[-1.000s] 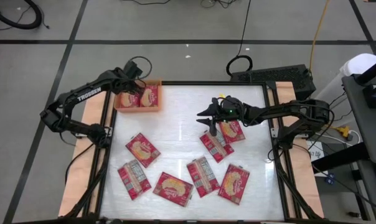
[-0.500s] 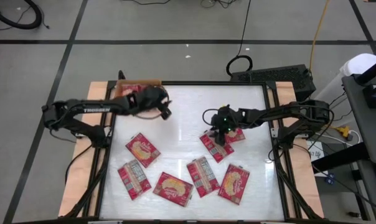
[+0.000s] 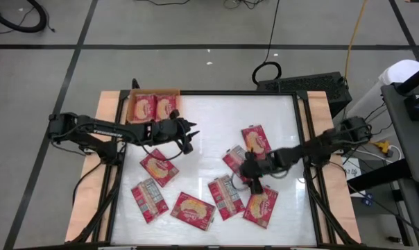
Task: Sort popcorn bags into baskets
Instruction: Put the red popcorn bag into the orange bin
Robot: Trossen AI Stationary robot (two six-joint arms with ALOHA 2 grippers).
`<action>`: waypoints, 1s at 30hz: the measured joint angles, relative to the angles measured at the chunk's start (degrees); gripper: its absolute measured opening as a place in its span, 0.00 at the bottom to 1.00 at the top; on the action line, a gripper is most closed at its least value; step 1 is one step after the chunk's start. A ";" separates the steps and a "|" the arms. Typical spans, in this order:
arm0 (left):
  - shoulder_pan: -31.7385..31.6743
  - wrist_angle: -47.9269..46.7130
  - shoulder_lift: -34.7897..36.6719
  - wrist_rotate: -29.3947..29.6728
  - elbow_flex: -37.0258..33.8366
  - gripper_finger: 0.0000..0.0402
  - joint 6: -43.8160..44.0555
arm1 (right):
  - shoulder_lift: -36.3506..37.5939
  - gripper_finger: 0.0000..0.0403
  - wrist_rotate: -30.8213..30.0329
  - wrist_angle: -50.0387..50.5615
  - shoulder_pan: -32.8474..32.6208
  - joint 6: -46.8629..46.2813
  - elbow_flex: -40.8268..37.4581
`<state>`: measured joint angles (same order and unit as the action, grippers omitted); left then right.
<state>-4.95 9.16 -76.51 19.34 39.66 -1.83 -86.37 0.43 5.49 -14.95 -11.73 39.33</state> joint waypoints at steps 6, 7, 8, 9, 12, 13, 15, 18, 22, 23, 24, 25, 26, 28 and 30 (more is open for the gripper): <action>1.14 -0.43 -0.01 0.18 0.00 0.40 0.99 | 0.22 0.59 -16.08 1.28 -8.31 0.42 0.00; 1.15 -0.45 -0.01 0.21 0.00 0.40 1.07 | 0.68 0.59 -17.84 2.09 -9.29 0.37 0.00; 1.18 -0.46 -0.01 0.21 0.00 0.40 1.09 | 1.13 0.59 -18.89 3.00 -10.04 0.39 0.03; 1.18 -0.54 -0.01 0.21 0.00 0.40 1.09 | 1.61 0.59 -19.56 4.30 -10.56 -0.08 0.23; 1.22 -0.88 -0.01 0.20 0.00 0.40 1.13 | 3.71 0.59 -19.76 10.00 -12.10 -3.38 0.28; 1.18 -0.85 -0.01 0.19 0.00 0.40 1.14 | 4.35 0.59 -19.82 11.60 -12.49 -4.33 0.28; 1.13 -0.56 -0.01 0.19 0.00 0.40 0.90 | 5.25 0.59 -19.84 15.28 -13.15 -5.53 0.28; 0.70 0.71 -0.77 0.12 0.00 0.40 0.49 | 5.42 0.59 -19.88 17.87 -13.34 -5.46 -0.08; -0.53 2.36 -1.72 0.10 0.07 0.40 0.27 | 4.68 0.59 -20.05 12.31 -12.69 -2.66 -3.54; -0.83 2.49 -2.23 0.09 0.09 0.40 0.04 | 4.78 0.59 -20.17 9.97 -12.43 -1.58 -4.70; -1.13 1.77 -2.48 0.05 -0.01 0.40 -0.29 | 4.79 0.58 -20.19 7.81 -12.07 -0.95 -5.73; -1.43 1.33 -2.50 0.03 -0.11 0.40 -0.67 | 4.79 0.56 -20.37 5.67 -11.69 -0.49 -6.66; -1.68 1.87 -2.58 0.02 -0.08 0.40 -0.83 | 4.74 0.54 -20.72 4.12 -11.37 -0.13 -7.18; -2.27 3.30 -3.60 0.00 0.19 0.40 -0.92 | 4.77 0.48 -21.15 2.43 -10.82 1.02 -7.71; -2.87 1.95 -3.83 -0.19 -0.13 0.40 -1.07 | 4.81 0.38 -21.16 1.98 -10.28 2.62 -7.74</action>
<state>-7.82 11.11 -80.34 19.15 39.53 -2.90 -81.56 -20.73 7.47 -25.23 -9.11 31.59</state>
